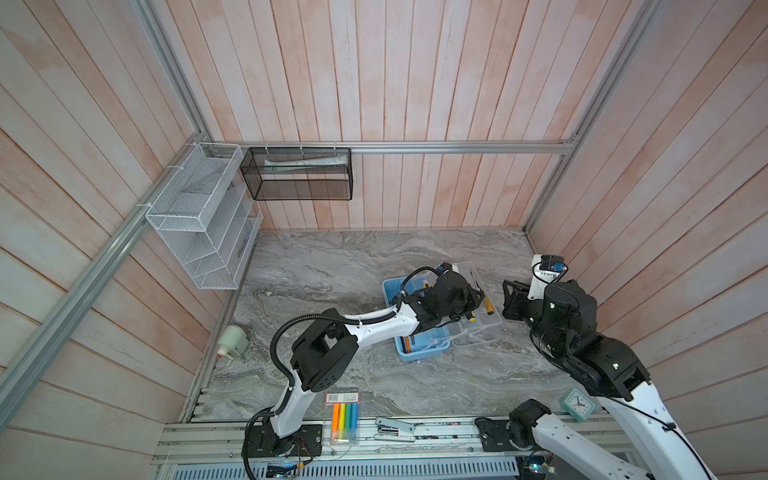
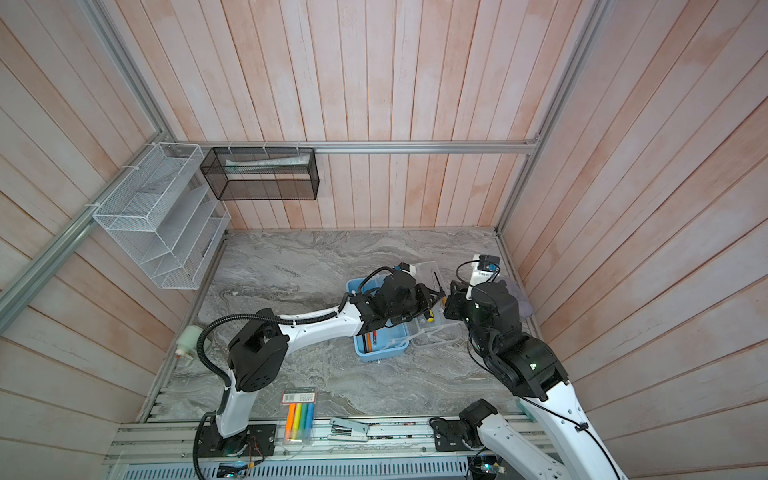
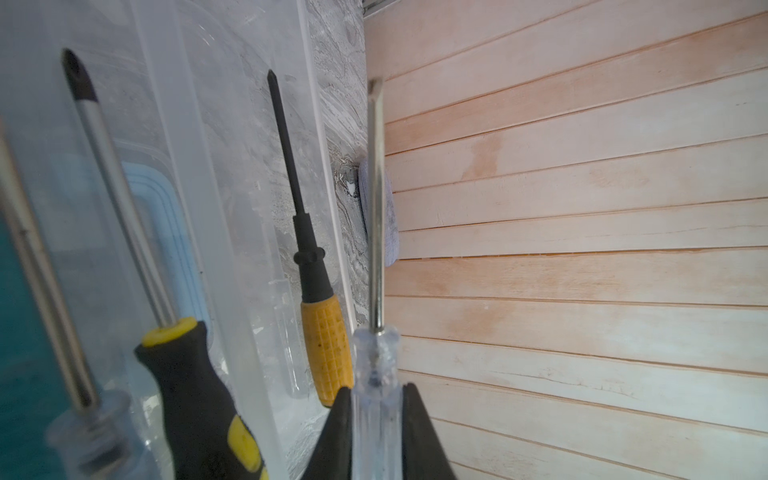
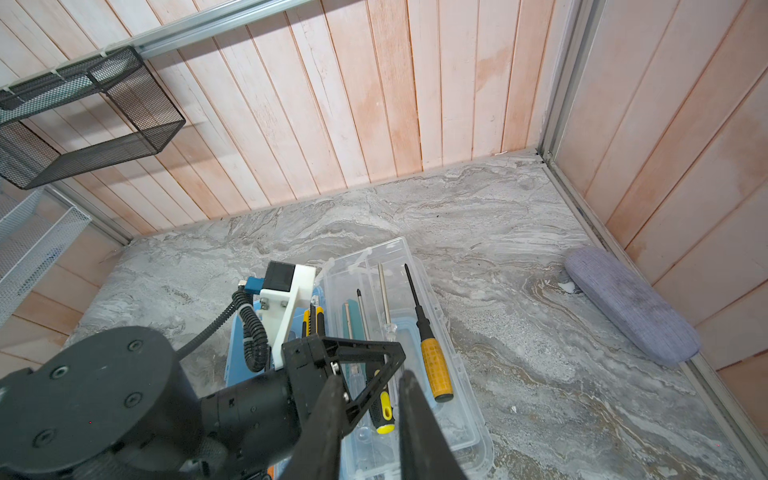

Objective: Pack the tool kit
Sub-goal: 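Lower the screwdriver into the clear tray compartment and open the left gripper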

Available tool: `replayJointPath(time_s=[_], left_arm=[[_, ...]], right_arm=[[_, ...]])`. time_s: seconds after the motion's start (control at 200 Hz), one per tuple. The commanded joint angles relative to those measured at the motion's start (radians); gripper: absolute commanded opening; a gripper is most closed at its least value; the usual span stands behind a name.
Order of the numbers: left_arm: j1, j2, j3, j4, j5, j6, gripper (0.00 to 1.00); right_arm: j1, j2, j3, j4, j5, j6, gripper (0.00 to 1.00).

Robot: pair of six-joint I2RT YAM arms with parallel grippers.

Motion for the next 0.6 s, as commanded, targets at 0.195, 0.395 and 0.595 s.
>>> replayJointPath(time_s=[0.195, 0.395, 0.595], left_arm=[[-0.002, 0.022, 0.025, -0.02, -0.032, -0.021, 0.0], [-0.003, 0.029, 0.028, -0.017, -0.025, -0.027, 0.06], [-0.002, 0.031, 0.015, 0.003, -0.015, -0.042, 0.2]], right_arm=[[-0.005, -0.007, -0.02, -0.006, 0.003, -0.013, 0.23], [-0.003, -0.015, -0.024, -0.006, 0.003, -0.013, 0.23], [-0.003, -0.022, -0.038, 0.0, 0.004, -0.011, 0.23]])
